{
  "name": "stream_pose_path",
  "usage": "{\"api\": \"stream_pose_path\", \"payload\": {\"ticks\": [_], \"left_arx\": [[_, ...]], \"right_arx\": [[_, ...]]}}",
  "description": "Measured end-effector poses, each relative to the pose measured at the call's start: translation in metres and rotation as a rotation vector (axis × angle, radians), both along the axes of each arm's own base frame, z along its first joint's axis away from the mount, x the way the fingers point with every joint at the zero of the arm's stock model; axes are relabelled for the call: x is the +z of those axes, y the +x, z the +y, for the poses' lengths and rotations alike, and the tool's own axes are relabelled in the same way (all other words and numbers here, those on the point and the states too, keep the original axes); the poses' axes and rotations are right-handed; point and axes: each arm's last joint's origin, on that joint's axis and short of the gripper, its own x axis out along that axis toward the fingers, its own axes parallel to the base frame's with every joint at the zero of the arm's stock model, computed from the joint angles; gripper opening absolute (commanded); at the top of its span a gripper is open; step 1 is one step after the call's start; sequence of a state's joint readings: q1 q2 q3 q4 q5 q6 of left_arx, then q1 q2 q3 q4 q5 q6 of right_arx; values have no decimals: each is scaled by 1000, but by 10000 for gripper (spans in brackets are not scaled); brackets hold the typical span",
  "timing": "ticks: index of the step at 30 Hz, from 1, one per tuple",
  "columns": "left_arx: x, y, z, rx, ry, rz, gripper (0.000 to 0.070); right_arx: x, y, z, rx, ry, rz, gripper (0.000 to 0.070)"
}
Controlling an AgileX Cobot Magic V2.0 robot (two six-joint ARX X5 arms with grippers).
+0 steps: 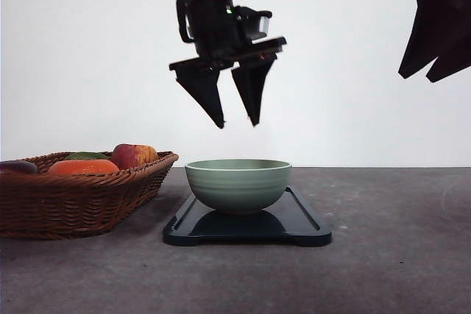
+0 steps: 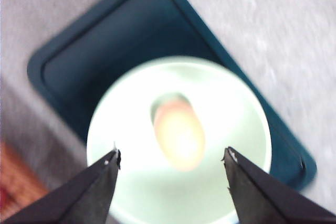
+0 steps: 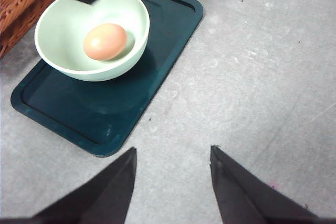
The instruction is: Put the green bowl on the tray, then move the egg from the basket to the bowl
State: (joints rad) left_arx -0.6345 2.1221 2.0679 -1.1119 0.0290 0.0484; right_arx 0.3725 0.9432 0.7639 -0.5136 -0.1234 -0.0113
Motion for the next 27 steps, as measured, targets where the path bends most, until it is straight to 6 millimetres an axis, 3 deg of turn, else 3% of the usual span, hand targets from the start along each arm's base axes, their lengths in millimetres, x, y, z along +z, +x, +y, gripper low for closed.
{"api": "stream_pose_path", "payload": {"ticks": [3, 9, 12, 17, 27], "left_arx": [[15, -5, 9, -7, -33, -9, 402], [81, -31, 44, 6, -163, -139, 398], [99, -43, 65, 37, -220, -211, 397], [86, -65, 99, 127, -292, -287, 397], [55, -156, 167, 232, -394, -411, 397]], "right_arx": [[-1, 0, 0, 0, -3, 7, 273], [-1, -1, 0, 0, -4, 10, 273], [-1, -1, 0, 0, -4, 10, 273], [-1, -1, 0, 0, -4, 11, 273], [-1, -1, 0, 0, -5, 13, 273]]}}
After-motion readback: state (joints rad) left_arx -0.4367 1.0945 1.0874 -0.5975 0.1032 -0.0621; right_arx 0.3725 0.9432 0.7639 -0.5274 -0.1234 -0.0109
